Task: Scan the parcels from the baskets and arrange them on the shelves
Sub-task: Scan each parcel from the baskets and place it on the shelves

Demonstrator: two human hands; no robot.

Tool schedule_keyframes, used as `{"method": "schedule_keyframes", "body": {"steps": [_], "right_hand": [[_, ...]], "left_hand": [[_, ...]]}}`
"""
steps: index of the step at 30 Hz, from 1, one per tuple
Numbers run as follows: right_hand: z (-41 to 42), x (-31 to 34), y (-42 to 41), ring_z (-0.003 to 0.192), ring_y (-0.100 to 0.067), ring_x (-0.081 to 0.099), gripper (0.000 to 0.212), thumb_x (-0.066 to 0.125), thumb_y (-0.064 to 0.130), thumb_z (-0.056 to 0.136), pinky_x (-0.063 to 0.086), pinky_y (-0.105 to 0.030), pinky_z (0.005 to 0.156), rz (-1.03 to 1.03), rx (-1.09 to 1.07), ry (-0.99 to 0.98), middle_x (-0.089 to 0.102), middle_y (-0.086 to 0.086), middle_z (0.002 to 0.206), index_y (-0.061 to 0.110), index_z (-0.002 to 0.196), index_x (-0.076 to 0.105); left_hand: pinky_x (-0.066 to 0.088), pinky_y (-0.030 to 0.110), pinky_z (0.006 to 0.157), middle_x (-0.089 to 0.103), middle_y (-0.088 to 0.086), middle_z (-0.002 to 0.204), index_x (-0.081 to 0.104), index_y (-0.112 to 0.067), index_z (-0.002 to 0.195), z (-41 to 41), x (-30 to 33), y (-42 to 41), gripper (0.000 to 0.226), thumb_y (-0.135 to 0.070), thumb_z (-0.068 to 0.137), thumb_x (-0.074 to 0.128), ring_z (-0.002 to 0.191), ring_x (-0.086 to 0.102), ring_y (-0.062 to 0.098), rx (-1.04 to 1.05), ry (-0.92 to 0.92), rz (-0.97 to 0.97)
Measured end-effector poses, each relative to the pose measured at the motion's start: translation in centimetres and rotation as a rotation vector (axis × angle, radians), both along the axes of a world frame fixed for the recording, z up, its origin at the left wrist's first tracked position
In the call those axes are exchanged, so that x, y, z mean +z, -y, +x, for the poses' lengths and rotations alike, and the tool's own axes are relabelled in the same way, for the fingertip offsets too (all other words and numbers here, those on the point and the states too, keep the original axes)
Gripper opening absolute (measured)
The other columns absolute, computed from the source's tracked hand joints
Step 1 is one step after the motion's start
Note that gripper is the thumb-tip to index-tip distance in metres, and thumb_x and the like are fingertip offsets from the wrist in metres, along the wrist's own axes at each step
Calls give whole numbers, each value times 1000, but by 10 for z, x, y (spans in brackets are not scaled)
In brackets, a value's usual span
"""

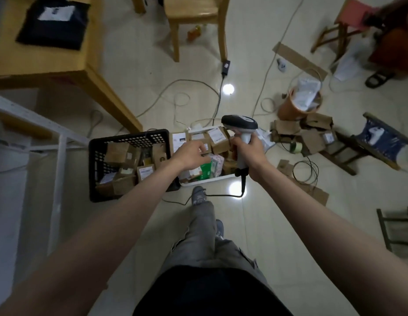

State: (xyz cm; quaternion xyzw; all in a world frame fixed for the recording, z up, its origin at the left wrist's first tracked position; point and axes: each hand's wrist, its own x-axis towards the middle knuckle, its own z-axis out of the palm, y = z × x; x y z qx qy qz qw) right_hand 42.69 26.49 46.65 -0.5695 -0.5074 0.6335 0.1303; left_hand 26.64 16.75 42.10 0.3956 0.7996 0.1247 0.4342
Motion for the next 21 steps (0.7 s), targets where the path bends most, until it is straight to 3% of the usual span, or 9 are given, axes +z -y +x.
{"method": "schedule_keyframes", "body": {"steps": [3,7,9,13,17,21], "right_hand": [[5,-20,-28,81,-25,67,18,62,16,97,60,-42,73,-53,-67,55,69,-13,96,15,114,57],[16,-39,-64,85,-25,64,12,64,19,97,55,-41,80,-98,-110,121,67,-11,95,15,108,62],[23,-45,-80,82,-26,59,14,64,18,96,51,-41,78,-124,-126,132,63,-14,91,8,106,64],[36,-60,-116,74,-25,56,7,65,16,95,49,-40,73,-163,-147,151,61,-9,79,14,88,64],[57,-91,-158,68,-23,57,16,65,18,95,50,-39,69,-212,-137,165,62,-11,80,4,103,66],[79,-139,-199,56,-18,57,9,64,16,95,52,-32,58,-261,-80,182,63,-4,65,9,90,64]], "left_hand": [[46,29,75,59,-2,100,63,-20,108,-4,-23,-33,22,-31,90,71,89,56,15,-17,58,-32],[45,29,80,58,-4,100,63,-19,110,-4,-40,-74,21,-31,93,68,97,56,16,-15,129,-88],[46,31,82,59,-2,103,62,-20,107,1,-45,-91,18,-30,94,68,100,57,18,-27,152,-113],[46,30,82,61,-1,105,63,-20,104,16,-56,-125,15,-31,94,68,100,58,17,4,204,-144],[47,31,89,65,-1,110,66,-16,102,43,-76,-161,12,-27,96,67,106,60,17,110,268,-156],[42,26,87,65,-3,108,71,-14,102,77,-112,-189,15,-26,96,67,107,59,14,287,305,-178]]}}
